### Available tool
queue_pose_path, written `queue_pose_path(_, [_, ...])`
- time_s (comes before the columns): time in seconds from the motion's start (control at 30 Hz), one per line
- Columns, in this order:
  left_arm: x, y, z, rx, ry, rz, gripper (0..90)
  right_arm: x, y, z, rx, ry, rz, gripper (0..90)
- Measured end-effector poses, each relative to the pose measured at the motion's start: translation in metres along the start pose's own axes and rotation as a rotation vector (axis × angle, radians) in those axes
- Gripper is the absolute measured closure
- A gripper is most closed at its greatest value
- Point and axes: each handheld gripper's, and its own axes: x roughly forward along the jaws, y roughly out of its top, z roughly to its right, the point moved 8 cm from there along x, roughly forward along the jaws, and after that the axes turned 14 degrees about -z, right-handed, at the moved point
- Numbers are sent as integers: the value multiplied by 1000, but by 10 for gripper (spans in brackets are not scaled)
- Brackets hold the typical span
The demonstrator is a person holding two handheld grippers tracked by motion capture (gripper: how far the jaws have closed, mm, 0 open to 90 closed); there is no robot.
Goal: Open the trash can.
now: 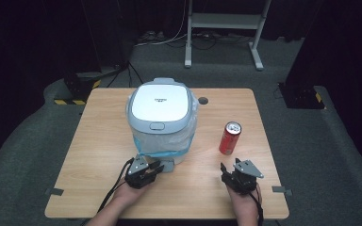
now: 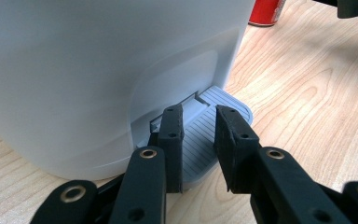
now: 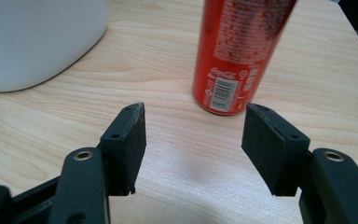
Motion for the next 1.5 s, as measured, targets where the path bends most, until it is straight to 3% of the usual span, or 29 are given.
queue_pose_path(0.77, [3, 0, 0, 14, 18, -15, 711, 7, 1, 5, 28, -15, 3, 383])
queue_pose_path(1.13, [4, 0, 1, 14, 7, -15, 682, 9, 2, 6, 46, -19, -1, 375])
queue_pose_path(1.43, [4, 1, -1, -29, -25, -39, 666, 8, 4, 4, 45, -28, 7, 377])
queue_pose_path(1.5, [4, 1, -1, -22, -19, -44, 667, 8, 4, 4, 42, -27, 8, 378])
